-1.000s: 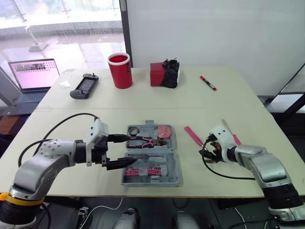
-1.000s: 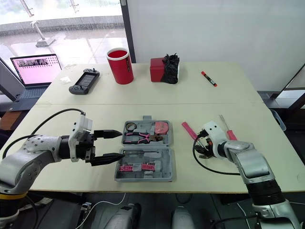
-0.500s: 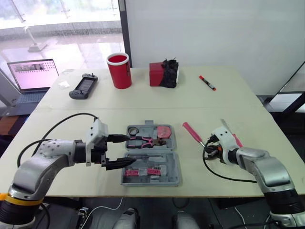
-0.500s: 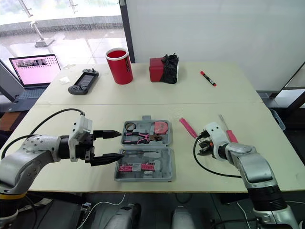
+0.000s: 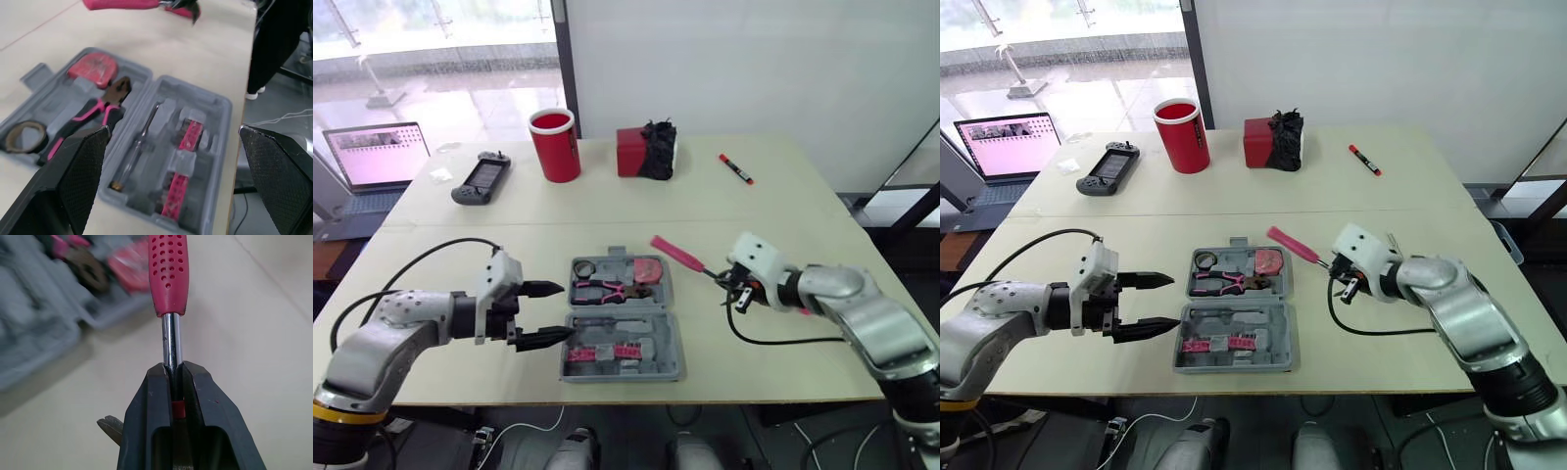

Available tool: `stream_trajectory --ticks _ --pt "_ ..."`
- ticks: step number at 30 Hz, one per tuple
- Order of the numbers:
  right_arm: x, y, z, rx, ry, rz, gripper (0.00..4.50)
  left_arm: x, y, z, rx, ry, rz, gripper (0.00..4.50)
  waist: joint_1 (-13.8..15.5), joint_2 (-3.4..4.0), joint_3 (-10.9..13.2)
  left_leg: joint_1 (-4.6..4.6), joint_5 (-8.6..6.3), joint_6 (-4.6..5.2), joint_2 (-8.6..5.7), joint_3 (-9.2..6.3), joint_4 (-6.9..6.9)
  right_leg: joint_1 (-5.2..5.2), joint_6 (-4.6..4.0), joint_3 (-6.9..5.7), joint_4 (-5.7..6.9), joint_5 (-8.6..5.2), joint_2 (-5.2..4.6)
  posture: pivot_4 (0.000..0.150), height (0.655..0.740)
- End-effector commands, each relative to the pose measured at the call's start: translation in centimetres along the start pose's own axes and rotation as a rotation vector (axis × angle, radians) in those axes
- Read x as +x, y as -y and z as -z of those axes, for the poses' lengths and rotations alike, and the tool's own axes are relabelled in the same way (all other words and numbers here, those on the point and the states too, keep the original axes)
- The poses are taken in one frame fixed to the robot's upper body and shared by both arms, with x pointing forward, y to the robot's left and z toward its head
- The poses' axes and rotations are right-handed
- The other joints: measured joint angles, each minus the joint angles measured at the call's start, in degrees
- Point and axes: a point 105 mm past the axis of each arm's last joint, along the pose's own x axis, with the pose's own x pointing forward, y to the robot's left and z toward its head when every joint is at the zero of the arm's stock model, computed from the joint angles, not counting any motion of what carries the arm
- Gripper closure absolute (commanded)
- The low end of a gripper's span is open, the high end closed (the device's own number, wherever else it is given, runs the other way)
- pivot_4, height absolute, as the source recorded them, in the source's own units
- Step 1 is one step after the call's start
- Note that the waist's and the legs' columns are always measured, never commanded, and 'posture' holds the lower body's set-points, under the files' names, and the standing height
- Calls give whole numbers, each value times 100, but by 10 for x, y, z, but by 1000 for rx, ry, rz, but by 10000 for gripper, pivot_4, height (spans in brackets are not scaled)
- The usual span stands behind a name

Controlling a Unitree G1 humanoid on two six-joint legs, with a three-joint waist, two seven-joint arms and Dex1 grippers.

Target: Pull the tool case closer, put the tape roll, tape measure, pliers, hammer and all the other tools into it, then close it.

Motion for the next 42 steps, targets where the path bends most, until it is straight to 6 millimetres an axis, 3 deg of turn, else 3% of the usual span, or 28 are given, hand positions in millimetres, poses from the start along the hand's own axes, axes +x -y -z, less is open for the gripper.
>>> stream_trajectory --ticks 1,3,12,15,42 --pt "-2 -22 -23 -74 -18 -171 44677 -12 -5 -4 41 8 -38 0 -22 -3 0 0 0 0 1 -3 -2 2 0 -3 -3 0 0 1500 7400" --pt "2 -24 -32 -102 -28 -201 44677 -17 -5 0 34 3 -58 0 -29 -3 1 -1 0 0 1 -2 -5 -1 0 -2 -3 0 -1 1500 7400" --pt "34 -51 -40 -272 -159 -341 44677 -53 9 36 -74 -48 -173 0 -30 -3 1 -6 0 0 4 -2 -8 -15 -1 2 -1 0 -2 1500 7400" --pt "46 -49 -38 -298 -197 -332 44677 -62 17 44 -99 -65 -211 0 -31 -3 1 -6 -1 -1 3 -1 -7 -17 -1 5 -1 0 -6 1500 7400" --pt "90 -67 -45 -320 -260 -378 44677 -60 30 46 -130 -61 -245 0 -45 -3 1 -6 -1 -2 0 -3 -11 -23 -2 1 0 0 -7 1500 7400"
